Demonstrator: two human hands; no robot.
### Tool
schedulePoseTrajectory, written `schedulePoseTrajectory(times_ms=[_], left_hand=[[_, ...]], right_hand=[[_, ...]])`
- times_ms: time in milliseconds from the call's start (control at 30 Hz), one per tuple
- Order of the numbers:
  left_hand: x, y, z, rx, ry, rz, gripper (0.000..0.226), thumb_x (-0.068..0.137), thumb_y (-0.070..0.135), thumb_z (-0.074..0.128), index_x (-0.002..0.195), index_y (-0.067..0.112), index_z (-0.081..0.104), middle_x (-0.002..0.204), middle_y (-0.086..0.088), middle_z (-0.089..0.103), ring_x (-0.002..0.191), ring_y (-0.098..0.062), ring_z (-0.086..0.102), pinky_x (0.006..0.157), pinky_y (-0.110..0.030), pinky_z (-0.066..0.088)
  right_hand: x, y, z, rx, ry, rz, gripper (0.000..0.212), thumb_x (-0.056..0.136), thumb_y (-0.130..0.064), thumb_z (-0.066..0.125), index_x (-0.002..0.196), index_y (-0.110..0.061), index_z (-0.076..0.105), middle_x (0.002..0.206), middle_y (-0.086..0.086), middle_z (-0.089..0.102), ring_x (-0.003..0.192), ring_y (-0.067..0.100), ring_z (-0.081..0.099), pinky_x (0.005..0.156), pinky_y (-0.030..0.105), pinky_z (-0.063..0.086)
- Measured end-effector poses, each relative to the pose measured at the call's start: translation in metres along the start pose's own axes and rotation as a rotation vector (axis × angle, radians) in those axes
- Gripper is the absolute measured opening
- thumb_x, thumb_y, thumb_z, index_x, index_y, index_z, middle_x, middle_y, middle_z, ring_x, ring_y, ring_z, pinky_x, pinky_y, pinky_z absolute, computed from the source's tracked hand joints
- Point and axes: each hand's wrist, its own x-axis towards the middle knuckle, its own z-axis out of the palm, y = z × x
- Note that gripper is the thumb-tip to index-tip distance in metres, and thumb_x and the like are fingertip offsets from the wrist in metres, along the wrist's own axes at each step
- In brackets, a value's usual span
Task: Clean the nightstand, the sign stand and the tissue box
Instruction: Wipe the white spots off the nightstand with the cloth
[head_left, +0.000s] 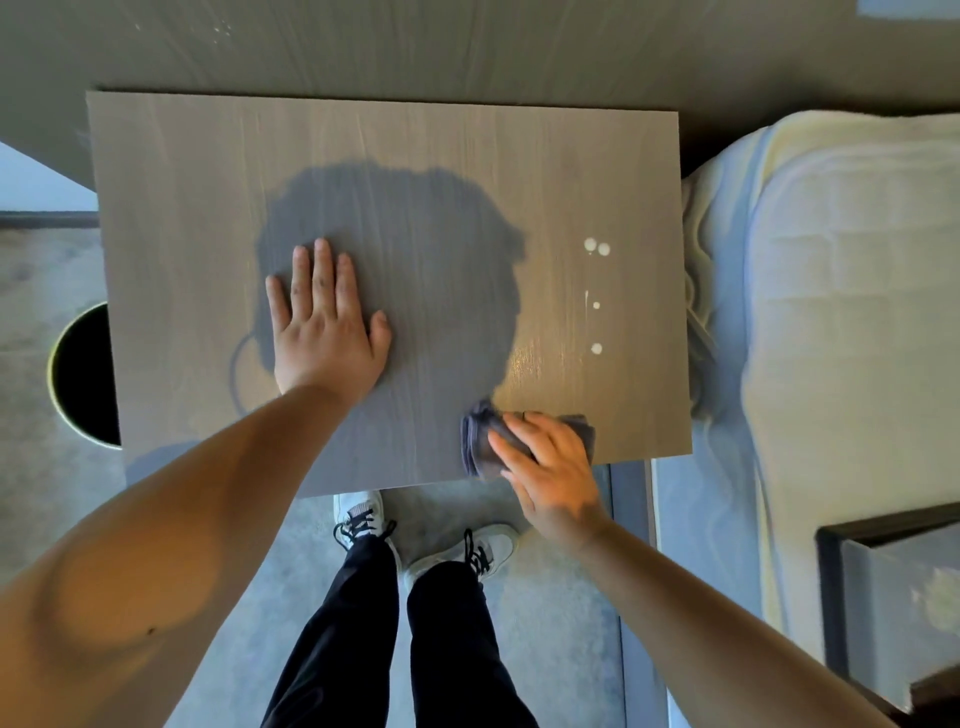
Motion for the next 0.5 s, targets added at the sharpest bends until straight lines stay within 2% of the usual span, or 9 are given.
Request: schedulePoseTrajectory(times_ms=[133, 233, 333, 433, 500], left_hand=[[0.0, 0.001, 0.0, -0.001, -0.004, 0.005, 0.071, 0.095, 0.047, 0.023, 0.152, 0.005, 0.013, 0.162, -0.015, 0.006, 0.15, -0.031, -0.001, 0.12, -0.053, 0.001], [0.0, 0.0, 0.0, -0.01, 0.002, -0.001, 0.071, 0.095, 0.046, 0.025, 0.152, 0.005, 0.015, 0.162, -0.015, 0.007, 0.15, -0.031, 0.0, 0.12, -0.054, 0.002], [0.0, 0.0, 0.0, -0.013, -0.001, -0.001, 0.072, 0.094, 0.046, 0.026, 0.152, 0.005, 0.015, 0.162, -0.015, 0.008, 0.15, -0.032, 0.001, 0.12, -0.054, 0.003], [0.001, 0.001, 0.001, -0.027, 0.001, -0.004, 0.072, 0.092, 0.045, 0.029, 0.151, 0.005, 0.018, 0.162, -0.016, 0.01, 0.15, -0.032, 0.003, 0.119, -0.055, 0.004], [0.001, 0.001, 0.002, -0.028, 0.004, -0.001, 0.073, 0.092, 0.045, 0.03, 0.151, 0.004, 0.018, 0.161, -0.016, 0.011, 0.149, -0.033, 0.003, 0.119, -0.055, 0.004]], right_hand=[[-0.012, -0.013, -0.015, 0.177, -0.033, 0.059, 0.032, 0.092, -0.018, 0.054, 0.123, -0.012, 0.061, 0.124, 0.006, 0.06, 0.116, 0.026, 0.051, 0.098, 0.048, 0.044], [0.03, 0.004, -0.048, 0.237, 0.048, 0.178, 0.035, 0.092, -0.021, 0.047, 0.125, -0.014, 0.057, 0.122, 0.011, 0.059, 0.115, 0.027, 0.05, 0.097, 0.046, 0.045], [0.107, 0.047, -0.092, 0.159, 0.167, 0.254, 0.038, 0.096, -0.024, 0.044, 0.129, -0.008, 0.056, 0.124, 0.02, 0.056, 0.115, 0.035, 0.051, 0.099, 0.039, 0.039], [0.194, 0.098, -0.117, -0.007, 0.225, 0.278, 0.04, 0.1, -0.027, 0.04, 0.135, -0.012, 0.051, 0.133, 0.016, 0.051, 0.122, 0.032, 0.045, 0.102, 0.03, 0.031], [0.242, 0.126, -0.123, -0.103, 0.217, 0.267, 0.042, 0.099, -0.029, 0.037, 0.136, -0.014, 0.051, 0.135, 0.014, 0.049, 0.122, 0.034, 0.043, 0.102, 0.032, 0.033]])
